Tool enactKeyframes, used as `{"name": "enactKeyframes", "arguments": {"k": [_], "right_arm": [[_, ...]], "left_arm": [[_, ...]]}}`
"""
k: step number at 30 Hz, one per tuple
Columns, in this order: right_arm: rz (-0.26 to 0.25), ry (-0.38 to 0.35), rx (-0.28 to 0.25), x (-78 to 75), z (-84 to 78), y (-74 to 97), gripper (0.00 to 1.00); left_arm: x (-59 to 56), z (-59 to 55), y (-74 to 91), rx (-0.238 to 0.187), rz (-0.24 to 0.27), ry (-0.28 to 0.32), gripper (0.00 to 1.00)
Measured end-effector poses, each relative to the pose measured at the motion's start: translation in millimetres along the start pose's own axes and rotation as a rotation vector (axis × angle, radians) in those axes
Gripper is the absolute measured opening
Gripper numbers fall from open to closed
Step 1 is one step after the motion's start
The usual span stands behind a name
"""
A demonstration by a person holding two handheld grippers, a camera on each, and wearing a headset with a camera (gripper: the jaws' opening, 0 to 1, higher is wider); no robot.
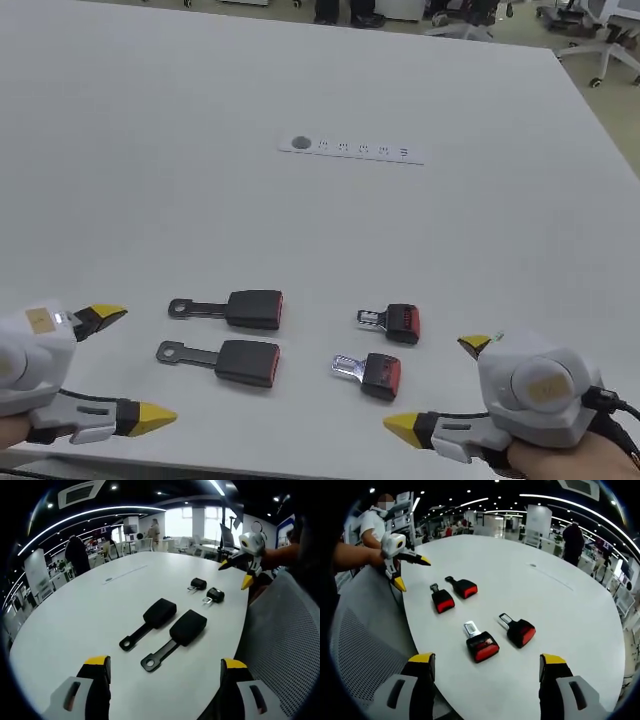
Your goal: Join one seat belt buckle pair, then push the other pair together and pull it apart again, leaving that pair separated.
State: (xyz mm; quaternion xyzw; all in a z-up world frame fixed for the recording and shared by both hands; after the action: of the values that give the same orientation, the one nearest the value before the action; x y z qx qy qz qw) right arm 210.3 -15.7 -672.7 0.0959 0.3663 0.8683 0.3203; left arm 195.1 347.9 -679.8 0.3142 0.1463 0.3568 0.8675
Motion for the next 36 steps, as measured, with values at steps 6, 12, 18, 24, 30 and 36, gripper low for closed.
{"name": "enactKeyframes", "arguments": {"k": [6,12,18,24,30,36], "right_arm": [[-0.003,0.005,0.002,-2.0,-0.5,0.4,0.87],[-0.007,-0.006,0.008,-2.0,-1.2,1.2,0.86],[-0.006,-0.014,0.008,2.3,-2.1,0.0,0.84],[-0.004,-0.044,0.000,-0.6,-1.0,1.9,0.86],[-0.006,-0.030,0.000,-1.6,-1.0,1.0,0.88],[0.006,-0.015,0.013,5.9,-2.4,-3.0,0.87]], "left_arm": [[1.0,-0.3,0.1,-0.002,0.001,0.004,0.92],[0.9,-0.7,-0.1,0.001,-0.002,0.001,0.91],[-0.1,-0.4,-0.4,0.003,-0.004,-0.004,0.91],[-0.5,-0.7,-0.9,0.005,-0.007,-0.007,0.92],[3.2,-1.5,-0.5,0.000,0.005,-0.003,0.93],[1.5,-2.1,-0.5,0.006,0.001,-0.003,0.93]]}}
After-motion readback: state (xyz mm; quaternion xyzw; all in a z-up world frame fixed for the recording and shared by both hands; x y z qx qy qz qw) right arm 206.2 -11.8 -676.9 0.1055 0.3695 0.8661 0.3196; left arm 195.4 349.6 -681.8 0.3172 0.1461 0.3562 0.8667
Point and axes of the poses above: the centre of the closed fingertips' face, and the gripper's own axes: y roughly backward along the fingers, x roughly to its left, z roughly out of its top, the point moved 6 cm from there along y, roughly backward along the fingers, and after that the axes turned 4 degrees about y, right-handed, at the moved point
